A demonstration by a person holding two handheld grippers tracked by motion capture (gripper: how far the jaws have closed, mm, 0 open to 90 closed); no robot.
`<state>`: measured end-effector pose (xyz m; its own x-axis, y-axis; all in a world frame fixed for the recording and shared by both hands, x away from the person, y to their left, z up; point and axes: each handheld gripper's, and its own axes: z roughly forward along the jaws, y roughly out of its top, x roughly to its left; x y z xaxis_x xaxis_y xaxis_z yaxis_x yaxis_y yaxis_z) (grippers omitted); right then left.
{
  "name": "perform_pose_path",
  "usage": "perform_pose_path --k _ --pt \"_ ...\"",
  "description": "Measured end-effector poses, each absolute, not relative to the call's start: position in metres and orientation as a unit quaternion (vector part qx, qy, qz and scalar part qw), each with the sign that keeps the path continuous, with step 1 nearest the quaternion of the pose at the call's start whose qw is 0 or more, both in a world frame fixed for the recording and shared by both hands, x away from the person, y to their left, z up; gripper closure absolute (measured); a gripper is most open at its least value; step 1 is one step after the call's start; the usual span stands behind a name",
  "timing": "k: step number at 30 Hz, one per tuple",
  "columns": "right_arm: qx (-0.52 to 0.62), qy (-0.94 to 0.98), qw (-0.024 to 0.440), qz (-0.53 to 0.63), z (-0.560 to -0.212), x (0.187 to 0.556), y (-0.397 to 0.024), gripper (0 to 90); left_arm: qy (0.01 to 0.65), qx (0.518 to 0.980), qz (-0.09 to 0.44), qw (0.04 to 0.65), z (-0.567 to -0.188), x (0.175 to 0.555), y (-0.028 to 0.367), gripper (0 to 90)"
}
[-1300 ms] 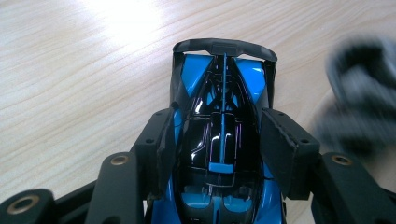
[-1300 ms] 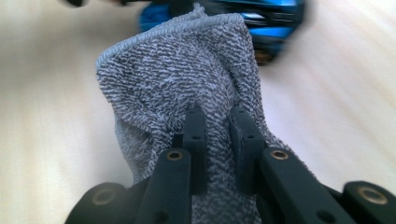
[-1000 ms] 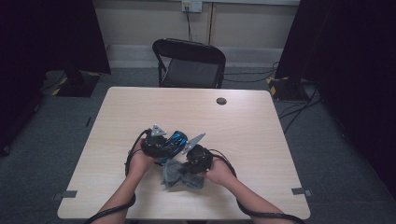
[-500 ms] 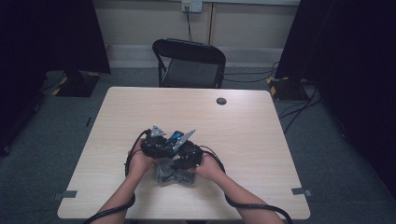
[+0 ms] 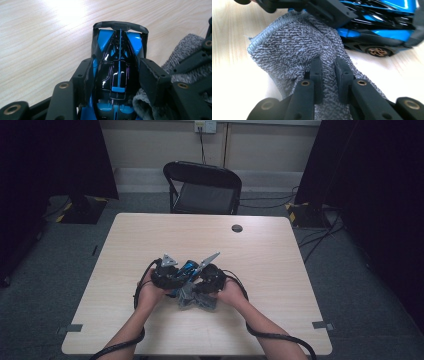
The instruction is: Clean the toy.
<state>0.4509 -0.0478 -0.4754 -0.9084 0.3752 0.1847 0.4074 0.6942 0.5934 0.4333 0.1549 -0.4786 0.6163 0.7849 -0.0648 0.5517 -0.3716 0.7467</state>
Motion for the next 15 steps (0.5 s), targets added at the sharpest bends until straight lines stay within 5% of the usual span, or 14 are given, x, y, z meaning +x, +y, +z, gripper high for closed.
perform_pose_path --k 15 --pt "-0.215 -0.924 0.011 -0.315 -0.4724 0.4585 -0.0528 78.8 0.411 0.814 0.153 0.382 -0.4786 0.4333 0.1549 46.3"
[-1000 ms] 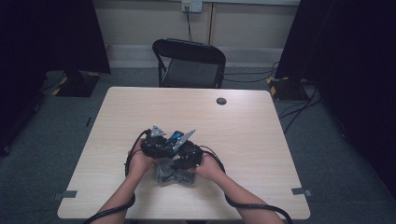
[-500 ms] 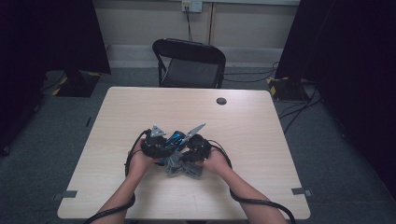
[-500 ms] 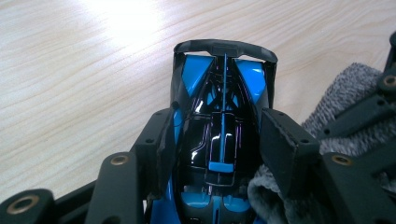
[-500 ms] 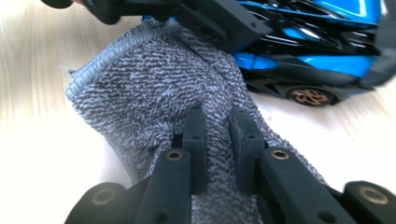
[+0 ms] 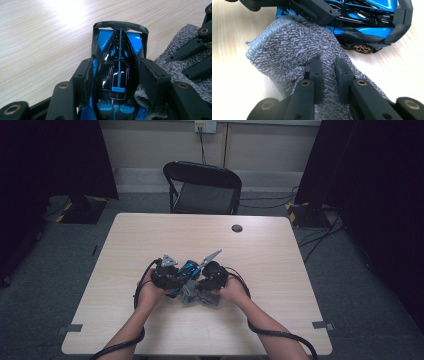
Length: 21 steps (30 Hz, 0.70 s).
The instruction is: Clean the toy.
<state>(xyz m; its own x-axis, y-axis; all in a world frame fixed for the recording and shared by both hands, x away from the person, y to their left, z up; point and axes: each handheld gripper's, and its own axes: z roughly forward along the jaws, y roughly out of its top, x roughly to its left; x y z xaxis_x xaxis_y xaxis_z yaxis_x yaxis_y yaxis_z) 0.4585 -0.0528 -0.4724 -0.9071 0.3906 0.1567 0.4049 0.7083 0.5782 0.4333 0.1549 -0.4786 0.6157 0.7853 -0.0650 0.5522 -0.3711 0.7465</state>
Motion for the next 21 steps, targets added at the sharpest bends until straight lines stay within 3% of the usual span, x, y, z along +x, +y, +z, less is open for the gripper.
perform_pose_path --k 21 --pt "-0.272 -0.912 -0.011 -0.307 -0.471 0.48 -0.087 78.8 0.411 0.813 0.153 0.383 -0.479 0.433 0.155 46.3"
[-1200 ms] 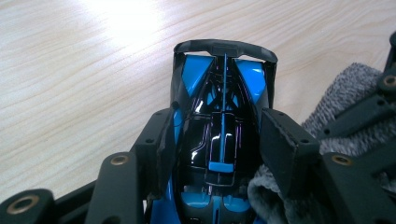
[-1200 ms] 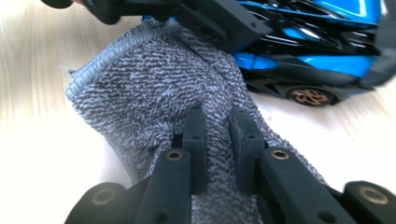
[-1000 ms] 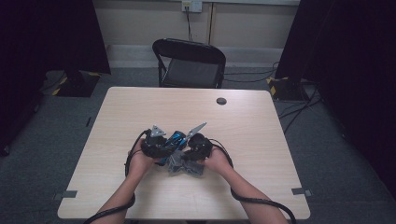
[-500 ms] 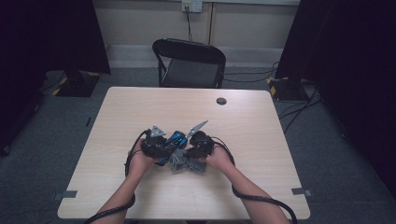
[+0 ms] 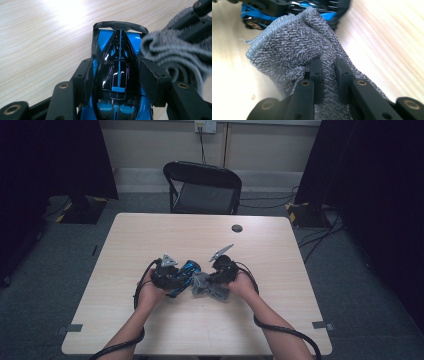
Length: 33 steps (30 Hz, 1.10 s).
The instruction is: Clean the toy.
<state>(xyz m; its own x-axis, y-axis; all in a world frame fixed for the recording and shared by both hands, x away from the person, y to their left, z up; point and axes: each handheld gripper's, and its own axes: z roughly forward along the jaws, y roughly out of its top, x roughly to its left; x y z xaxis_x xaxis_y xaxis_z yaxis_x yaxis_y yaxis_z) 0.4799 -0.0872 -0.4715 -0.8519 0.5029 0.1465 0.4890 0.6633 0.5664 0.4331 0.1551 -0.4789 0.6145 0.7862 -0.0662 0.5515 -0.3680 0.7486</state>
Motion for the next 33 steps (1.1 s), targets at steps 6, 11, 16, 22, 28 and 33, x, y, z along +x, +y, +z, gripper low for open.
perform_pose_path --k 6,11,16,22,28,33 --pt "0.281 0.91 0.013 0.303 -0.471 0.485 -0.093 78.8 0.411 0.814 0.152 0.381 -0.478 0.433 0.155 46.3" --pt "0.281 0.91 0.026 0.303 -0.468 0.487 -0.095 78.6 0.411 0.814 0.151 0.381 -0.478 0.434 0.155 46.3" --pt "0.304 0.894 0.027 0.327 -0.461 0.488 -0.115 78.7 0.411 0.813 0.149 0.384 -0.479 0.434 0.156 46.0" --pt "0.291 0.893 0.022 0.343 -0.451 0.479 -0.128 78.7 0.419 0.808 0.14 0.389 -0.479 0.434 0.158 45.9" --pt "0.236 0.907 -0.005 0.348 -0.452 0.451 -0.117 78.4 0.416 0.812 0.136 0.387 -0.477 0.435 0.159 46.5" --pt "0.206 0.914 -0.027 0.348 -0.46 0.431 -0.102 78.1 0.413 0.812 0.133 0.392 -0.469 0.433 0.161 48.5"
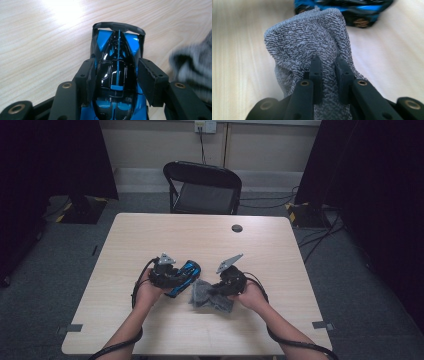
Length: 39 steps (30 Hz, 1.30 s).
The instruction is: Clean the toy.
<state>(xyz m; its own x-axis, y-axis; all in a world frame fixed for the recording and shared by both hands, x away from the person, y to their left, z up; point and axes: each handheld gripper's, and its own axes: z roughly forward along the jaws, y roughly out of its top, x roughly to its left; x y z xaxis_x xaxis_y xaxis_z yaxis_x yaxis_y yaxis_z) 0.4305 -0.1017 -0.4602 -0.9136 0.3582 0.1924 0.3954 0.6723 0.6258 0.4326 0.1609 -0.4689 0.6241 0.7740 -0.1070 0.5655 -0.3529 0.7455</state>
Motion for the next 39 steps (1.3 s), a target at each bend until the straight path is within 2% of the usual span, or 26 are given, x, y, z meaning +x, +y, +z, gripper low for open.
perform_pose_path --k 9,13,16,22,27,35,39 --pt "-0.167 -0.92 0.045 -0.351 -0.466 0.412 -0.082 74.3 0.376 0.831 0.12 0.393 -0.456 0.424 0.155 47.4" --pt "-0.164 -0.921 0.035 -0.352 -0.467 0.411 -0.08 62.1 0.359 0.833 0.114 0.405 -0.452 0.419 0.151 45.8" --pt "-0.165 -0.916 0.025 -0.365 -0.462 0.412 -0.084 45.5 0.345 0.838 0.108 0.409 -0.45 0.415 0.149 44.7" --pt "-0.19 -0.897 -0.004 -0.399 -0.438 0.427 -0.112 33.2 0.308 0.847 0.091 0.424 -0.445 0.406 0.141 40.5" --pt "-0.225 -0.886 -0.017 -0.406 -0.442 0.437 -0.13 25.8 0.24 0.865 0.067 0.435 -0.442 0.396 0.121 36.9" --pt "-0.27 -0.872 -0.025 -0.408 -0.453 0.445 -0.148 22.7 0.169 0.9 0.029 0.401 -0.467 0.383 0.091 39.2" --pt "-0.279 -0.866 -0.036 -0.414 -0.448 0.447 -0.152 22.6 0.159 0.918 0.031 0.362 -0.483 0.379 0.086 45.2"
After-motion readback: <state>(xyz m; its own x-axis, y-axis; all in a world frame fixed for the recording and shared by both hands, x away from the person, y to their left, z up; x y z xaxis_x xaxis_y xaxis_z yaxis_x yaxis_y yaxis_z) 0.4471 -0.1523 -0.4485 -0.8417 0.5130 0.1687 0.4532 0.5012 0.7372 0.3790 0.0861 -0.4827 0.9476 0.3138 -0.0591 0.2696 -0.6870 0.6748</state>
